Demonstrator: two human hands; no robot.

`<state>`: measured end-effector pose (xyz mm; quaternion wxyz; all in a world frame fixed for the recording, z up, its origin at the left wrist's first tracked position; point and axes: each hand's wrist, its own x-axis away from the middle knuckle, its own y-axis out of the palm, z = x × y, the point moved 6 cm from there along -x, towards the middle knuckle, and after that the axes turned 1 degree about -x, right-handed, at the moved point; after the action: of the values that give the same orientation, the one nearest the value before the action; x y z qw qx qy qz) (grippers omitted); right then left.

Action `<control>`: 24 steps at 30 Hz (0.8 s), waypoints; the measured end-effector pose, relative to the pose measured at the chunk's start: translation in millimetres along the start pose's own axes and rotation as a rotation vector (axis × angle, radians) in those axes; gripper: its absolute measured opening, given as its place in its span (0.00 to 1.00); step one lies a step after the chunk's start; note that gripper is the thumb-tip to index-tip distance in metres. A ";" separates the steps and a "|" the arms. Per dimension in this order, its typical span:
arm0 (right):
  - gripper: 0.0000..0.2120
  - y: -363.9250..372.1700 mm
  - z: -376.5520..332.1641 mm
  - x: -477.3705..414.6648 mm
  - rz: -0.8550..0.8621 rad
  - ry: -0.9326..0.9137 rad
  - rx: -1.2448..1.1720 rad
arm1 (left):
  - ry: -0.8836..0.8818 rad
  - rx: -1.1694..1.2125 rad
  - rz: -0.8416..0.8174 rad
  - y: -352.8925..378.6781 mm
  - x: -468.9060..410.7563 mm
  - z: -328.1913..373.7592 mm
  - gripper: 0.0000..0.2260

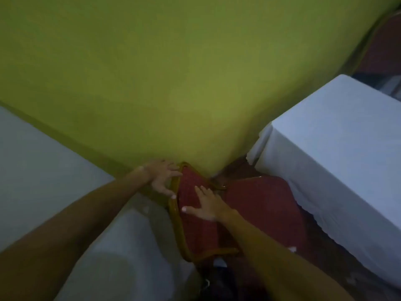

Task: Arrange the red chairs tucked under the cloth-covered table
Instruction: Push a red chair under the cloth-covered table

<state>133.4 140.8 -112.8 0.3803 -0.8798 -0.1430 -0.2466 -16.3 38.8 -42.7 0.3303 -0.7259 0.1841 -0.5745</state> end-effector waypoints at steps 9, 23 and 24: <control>0.59 81.3 -28.6 -2.9 0.047 0.035 -0.133 | 0.062 -0.071 0.018 28.6 -0.5 7.7 0.55; 0.43 102.6 -19.6 28.6 0.167 -0.095 -0.122 | 0.091 -0.203 0.065 37.8 -9.8 49.6 0.51; 0.43 106.6 -13.0 35.2 0.155 -0.102 -0.113 | 0.100 -0.205 0.068 37.6 -9.5 58.7 0.50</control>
<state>205.4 62.1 -149.9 0.3404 -0.9197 -0.0795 -0.1791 41.4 33.8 -82.6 0.2641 -0.7195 0.2824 -0.5769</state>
